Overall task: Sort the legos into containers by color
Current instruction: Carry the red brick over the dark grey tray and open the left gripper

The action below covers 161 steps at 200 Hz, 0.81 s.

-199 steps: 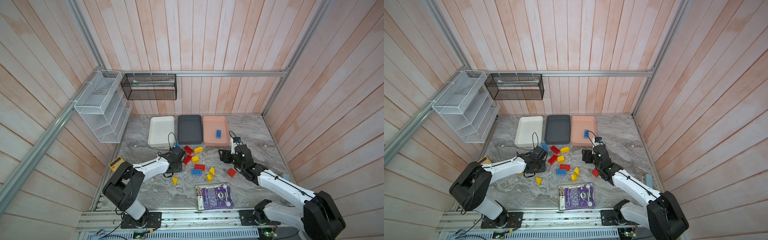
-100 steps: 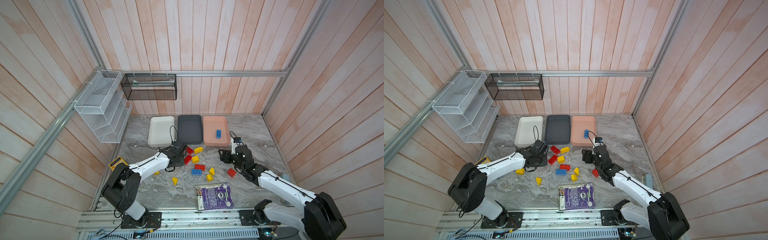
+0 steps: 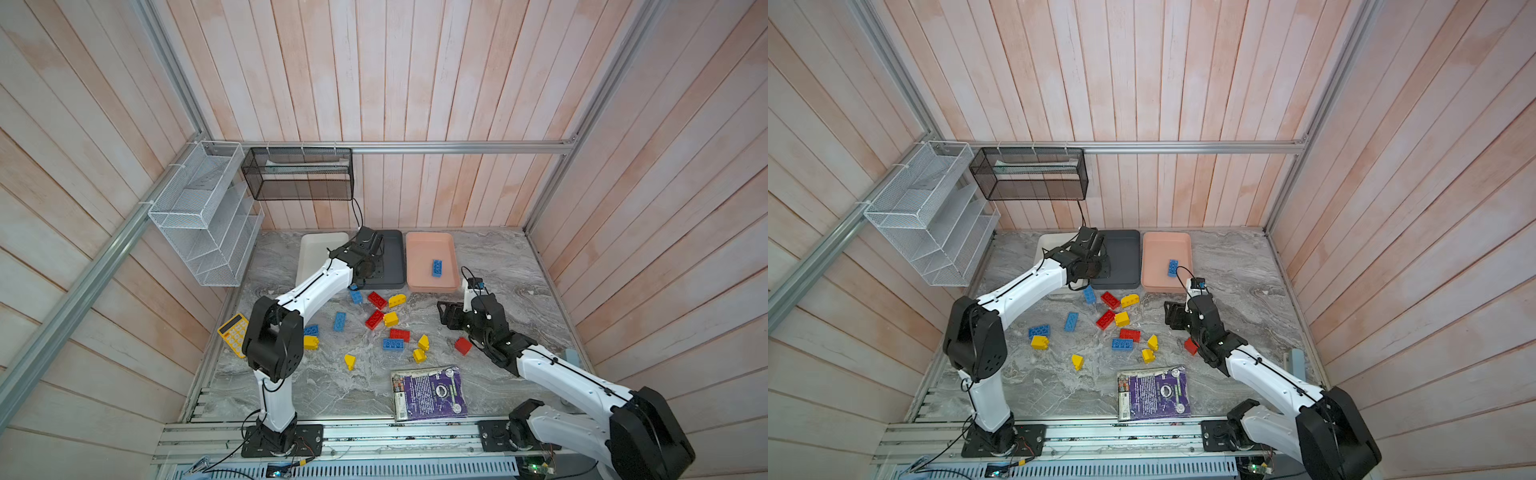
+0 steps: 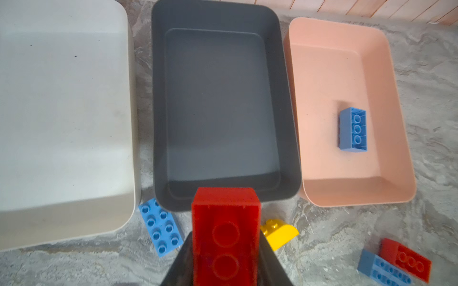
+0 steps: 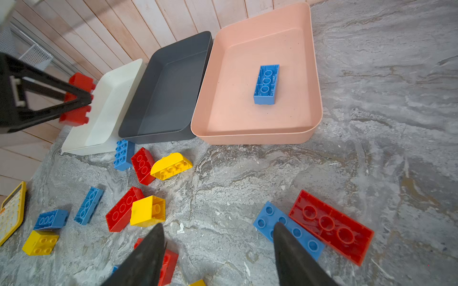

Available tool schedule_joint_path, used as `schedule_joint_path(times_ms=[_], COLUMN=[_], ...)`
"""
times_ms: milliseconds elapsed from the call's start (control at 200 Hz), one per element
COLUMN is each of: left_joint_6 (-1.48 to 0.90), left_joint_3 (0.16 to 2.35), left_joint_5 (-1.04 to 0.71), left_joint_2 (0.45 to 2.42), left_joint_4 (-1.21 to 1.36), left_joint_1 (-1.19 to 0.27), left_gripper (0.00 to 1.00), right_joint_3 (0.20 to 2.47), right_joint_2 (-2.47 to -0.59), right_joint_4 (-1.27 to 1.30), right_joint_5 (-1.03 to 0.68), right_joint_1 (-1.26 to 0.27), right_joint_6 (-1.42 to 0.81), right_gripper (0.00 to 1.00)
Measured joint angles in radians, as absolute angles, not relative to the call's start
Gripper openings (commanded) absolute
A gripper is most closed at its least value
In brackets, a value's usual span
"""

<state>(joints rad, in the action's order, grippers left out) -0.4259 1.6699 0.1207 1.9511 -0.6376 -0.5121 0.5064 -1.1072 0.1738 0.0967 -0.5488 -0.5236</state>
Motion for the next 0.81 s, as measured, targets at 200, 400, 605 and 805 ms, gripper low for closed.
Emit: schedule_joint_path(times_ms=[200,400,605,805], left_joint_6=[-0.393,-0.377,-0.369,-0.357], left_joint_3=[1.886,2.040,2.128,2.143], left_joint_5=[0.088,0.058,0.032,0.025], left_joint_2=[2.161,2.315,2.403,2.408], left_joint_4=[-0.674,-0.710,-0.739,-0.749], left_joint_1=[-0.469,-0.438,-0.435,-0.437], left_gripper=[0.26,0.26,0.34,0.54], right_joint_3=[0.498,0.484,0.484,0.484], right_joint_2=[-1.090,-1.079,-1.106,-1.116], right_joint_4=[0.191,0.212,0.218,0.217], right_joint_5=[0.092,0.076,0.067,0.063], right_joint_1=[-0.549,-0.552,-0.557,-0.564], right_joint_6=[-0.525,-0.528,-0.529,-0.527], right_gripper=[0.69,0.69,0.71,0.74])
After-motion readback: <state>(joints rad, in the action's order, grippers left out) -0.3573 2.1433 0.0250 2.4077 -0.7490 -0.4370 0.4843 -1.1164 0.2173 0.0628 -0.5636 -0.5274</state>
